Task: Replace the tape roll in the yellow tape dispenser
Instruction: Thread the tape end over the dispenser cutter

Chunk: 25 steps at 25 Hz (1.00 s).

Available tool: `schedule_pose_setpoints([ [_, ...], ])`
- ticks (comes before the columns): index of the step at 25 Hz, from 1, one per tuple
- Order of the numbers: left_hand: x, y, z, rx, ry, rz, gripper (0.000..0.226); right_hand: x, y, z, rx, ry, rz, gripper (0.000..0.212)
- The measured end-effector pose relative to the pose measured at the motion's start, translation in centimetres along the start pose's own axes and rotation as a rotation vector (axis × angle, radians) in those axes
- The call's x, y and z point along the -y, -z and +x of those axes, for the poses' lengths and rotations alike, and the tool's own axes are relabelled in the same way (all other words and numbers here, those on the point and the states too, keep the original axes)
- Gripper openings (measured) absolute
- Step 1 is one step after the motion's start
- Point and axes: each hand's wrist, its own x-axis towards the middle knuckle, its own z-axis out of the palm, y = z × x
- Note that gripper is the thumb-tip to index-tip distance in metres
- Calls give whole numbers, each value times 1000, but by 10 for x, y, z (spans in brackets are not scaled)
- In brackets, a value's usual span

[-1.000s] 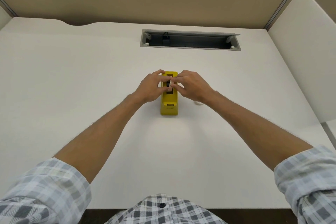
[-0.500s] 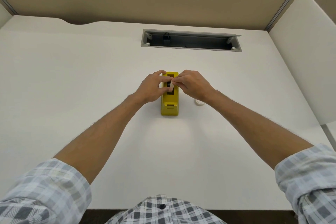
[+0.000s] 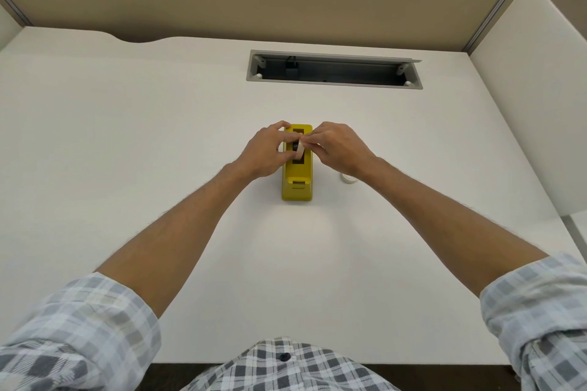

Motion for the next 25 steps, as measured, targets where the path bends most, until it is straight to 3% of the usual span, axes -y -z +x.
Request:
schedule_pose_setpoints([
  [25, -4, 6, -3, 14, -24, 9, 36, 13, -2, 5, -41, -121, -122, 30],
])
